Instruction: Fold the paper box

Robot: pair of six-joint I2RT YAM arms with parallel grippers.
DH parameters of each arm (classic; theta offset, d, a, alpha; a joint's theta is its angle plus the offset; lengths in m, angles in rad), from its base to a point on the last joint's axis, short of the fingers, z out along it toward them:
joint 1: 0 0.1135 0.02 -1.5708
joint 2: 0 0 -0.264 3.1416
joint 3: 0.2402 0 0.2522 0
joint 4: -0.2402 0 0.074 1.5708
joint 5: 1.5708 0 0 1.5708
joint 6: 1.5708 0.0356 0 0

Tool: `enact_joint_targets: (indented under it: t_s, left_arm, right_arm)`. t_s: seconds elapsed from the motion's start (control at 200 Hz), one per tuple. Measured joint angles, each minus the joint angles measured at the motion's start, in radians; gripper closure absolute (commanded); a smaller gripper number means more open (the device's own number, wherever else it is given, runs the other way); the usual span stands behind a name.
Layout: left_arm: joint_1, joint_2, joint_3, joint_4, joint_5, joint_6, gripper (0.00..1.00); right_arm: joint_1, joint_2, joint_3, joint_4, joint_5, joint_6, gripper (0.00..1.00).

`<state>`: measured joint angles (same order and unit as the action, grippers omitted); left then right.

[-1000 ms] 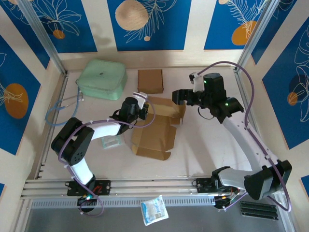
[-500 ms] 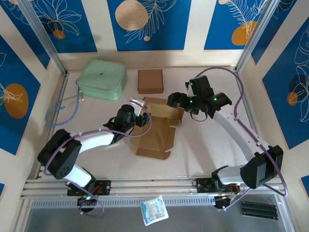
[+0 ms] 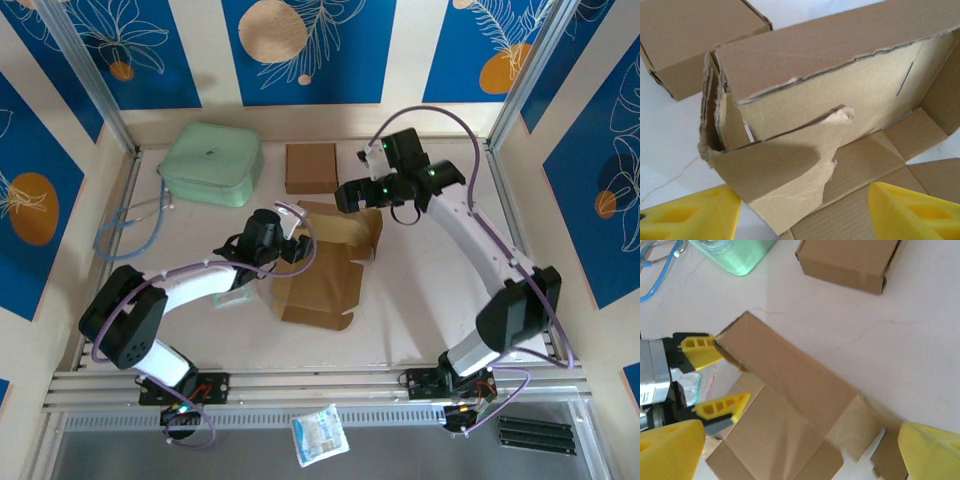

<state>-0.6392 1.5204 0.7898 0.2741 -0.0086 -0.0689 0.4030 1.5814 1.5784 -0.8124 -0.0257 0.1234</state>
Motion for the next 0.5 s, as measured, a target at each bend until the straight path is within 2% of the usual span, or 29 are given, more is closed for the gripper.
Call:
enact_joint_targets:
  t_s: [0.1, 0.165, 0.31, 0.42, 0.5]
  left_arm:
    - [0.019, -0.033, -0.008, -0.028, 0.047, 0.007, 0.29]
    - [0.043, -0.066, -0.014, -0.051, 0.085, 0.006, 0.29]
    - [0.155, -0.111, -0.023, -0.056, 0.209, -0.009, 0.29]
    - [0.219, -0.092, -0.023, -0.058, 0.285, -0.008, 0.29]
    - [0.232, -0.047, -0.011, -0.069, 0.329, -0.003, 0.32]
  right_arm:
    - [-0.027, 0.123, 0.117, -0.051, -0.064, -0.092, 0.00]
    - [-0.043, 0.206, 0.190, -0.097, -0.123, -0.136, 0.03]
    - [-0.064, 0.389, 0.359, -0.198, -0.261, -0.198, 0.09]
    - [-0.068, 0.457, 0.408, -0.243, -0.319, -0.213, 0.12]
    - [-0.068, 0.479, 0.420, -0.264, -0.355, -0.218, 0.14]
